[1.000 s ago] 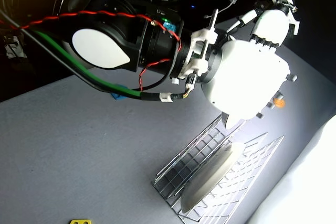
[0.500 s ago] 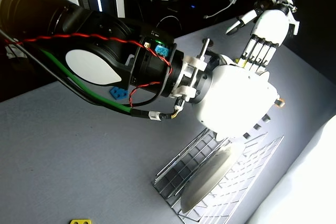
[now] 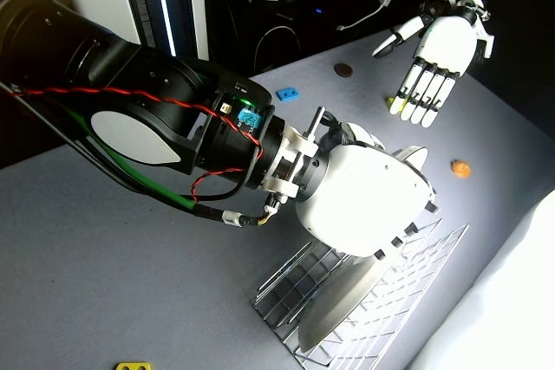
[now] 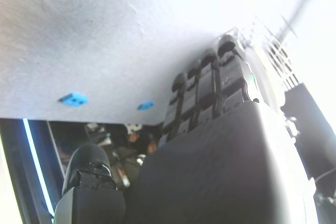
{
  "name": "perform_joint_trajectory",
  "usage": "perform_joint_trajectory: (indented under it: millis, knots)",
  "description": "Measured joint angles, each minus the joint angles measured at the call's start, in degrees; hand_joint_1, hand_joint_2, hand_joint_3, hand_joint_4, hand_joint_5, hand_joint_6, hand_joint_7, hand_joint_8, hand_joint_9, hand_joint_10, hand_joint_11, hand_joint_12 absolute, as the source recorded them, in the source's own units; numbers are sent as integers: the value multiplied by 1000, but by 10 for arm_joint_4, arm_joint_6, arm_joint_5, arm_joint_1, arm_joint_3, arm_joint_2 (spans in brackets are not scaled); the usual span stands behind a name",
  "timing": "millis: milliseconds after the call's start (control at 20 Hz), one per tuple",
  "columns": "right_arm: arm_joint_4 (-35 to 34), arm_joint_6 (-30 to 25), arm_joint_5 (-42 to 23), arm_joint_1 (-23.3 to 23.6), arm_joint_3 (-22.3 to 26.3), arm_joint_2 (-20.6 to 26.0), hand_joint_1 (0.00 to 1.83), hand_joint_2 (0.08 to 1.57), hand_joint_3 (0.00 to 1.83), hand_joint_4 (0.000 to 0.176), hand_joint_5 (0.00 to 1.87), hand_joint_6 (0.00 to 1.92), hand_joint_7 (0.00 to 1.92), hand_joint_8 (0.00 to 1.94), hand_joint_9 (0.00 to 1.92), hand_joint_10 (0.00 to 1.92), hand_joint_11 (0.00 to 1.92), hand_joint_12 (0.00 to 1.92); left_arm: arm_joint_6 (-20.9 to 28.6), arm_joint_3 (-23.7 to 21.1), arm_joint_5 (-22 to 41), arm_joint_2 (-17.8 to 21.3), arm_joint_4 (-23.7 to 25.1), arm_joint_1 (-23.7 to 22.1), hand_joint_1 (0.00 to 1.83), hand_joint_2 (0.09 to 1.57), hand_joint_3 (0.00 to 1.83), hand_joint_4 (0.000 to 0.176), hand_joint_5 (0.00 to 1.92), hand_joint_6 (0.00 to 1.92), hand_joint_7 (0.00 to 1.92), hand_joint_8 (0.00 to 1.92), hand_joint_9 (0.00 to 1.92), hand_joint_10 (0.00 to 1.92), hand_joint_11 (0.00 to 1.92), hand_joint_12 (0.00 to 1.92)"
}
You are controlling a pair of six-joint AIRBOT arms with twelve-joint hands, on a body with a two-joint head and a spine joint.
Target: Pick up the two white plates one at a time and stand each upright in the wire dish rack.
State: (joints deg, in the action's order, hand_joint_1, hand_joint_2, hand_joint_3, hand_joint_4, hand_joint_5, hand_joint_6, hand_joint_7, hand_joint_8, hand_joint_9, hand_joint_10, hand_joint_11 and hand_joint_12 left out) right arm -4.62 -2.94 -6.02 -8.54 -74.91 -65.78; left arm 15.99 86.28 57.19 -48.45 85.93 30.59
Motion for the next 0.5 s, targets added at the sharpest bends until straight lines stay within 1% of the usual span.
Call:
perform_joint_trajectory:
  millis: [150,350,400,500]
  knots:
    - [-1,1,-1,-7,-6,0,1399,1022,0,0,1103,770,1283,380,1114,850,976,917,0,-1,-1,0,0,0,0,1067,1,0,26,7,25,6,6,2,0,0]
    - [-1,11,-1,-11,-9,0,1403,1014,0,0,1114,718,1289,380,1147,831,988,943,0,-5,0,0,1,0,0,1070,2,0,7,0,9,0,0,0,0,0]
    - [-1,13,-1,-11,-10,-1,1403,1010,0,0,1120,712,1321,320,1149,823,985,961,0,-5,-1,0,2,-2,0,1065,0,0,0,0,1,0,0,0,0,0]
    - [-1,16,-5,-16,-11,-2,1402,1013,1,0,1118,725,1293,347,1148,833,975,969,0,-5,-1,0,0,-2,0,1063,0,0,5,2,9,4,0,0,0,0]
